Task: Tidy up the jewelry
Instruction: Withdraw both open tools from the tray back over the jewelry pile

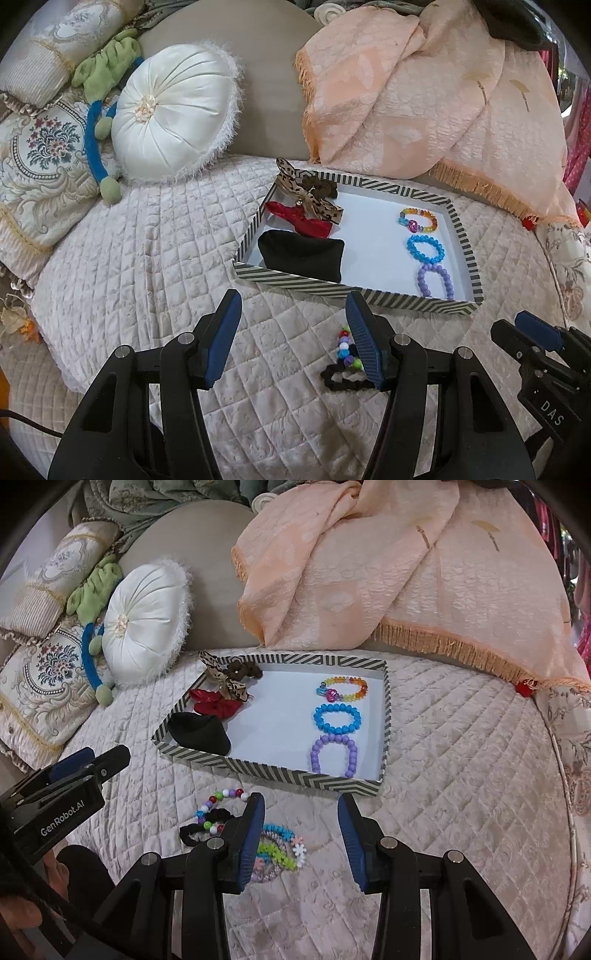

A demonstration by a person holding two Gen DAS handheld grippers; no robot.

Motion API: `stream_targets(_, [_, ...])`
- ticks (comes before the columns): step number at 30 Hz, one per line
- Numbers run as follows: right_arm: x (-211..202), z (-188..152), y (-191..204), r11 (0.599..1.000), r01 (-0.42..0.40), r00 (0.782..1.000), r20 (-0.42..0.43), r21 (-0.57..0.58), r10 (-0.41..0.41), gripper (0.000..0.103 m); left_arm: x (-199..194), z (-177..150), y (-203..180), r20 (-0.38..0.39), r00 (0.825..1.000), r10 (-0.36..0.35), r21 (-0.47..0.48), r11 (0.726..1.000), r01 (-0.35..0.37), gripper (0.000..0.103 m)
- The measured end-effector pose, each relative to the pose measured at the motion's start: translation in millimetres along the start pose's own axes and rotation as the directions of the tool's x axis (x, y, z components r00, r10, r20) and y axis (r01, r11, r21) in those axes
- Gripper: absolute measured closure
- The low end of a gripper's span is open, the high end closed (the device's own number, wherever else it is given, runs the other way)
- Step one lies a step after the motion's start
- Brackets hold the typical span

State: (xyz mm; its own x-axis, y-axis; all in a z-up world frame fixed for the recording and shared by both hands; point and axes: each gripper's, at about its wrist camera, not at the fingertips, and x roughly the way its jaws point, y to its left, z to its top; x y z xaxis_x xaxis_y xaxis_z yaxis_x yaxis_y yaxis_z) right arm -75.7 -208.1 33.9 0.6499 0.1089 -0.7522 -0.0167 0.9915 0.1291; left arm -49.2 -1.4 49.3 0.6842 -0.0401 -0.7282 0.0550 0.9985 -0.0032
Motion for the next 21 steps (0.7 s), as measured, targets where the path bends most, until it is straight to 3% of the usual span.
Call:
stream_targets(11, [-12, -9, 5, 1.0, -0.005, 1.0, 0.005, -0.007, 0.005, 0.064, -12, -9, 0, -0.001, 1.0, 0.0, 0.016, 1.0, 0.0, 0.044])
stream_targets(21, [-15, -16, 3, 1.0, -0.014, 1.0, -0.01, -0.001, 0.014, 0.064, -12, -5, 25, -0.055, 0.997, -0.056, -0.054, 0.997, 0.053, 0.044])
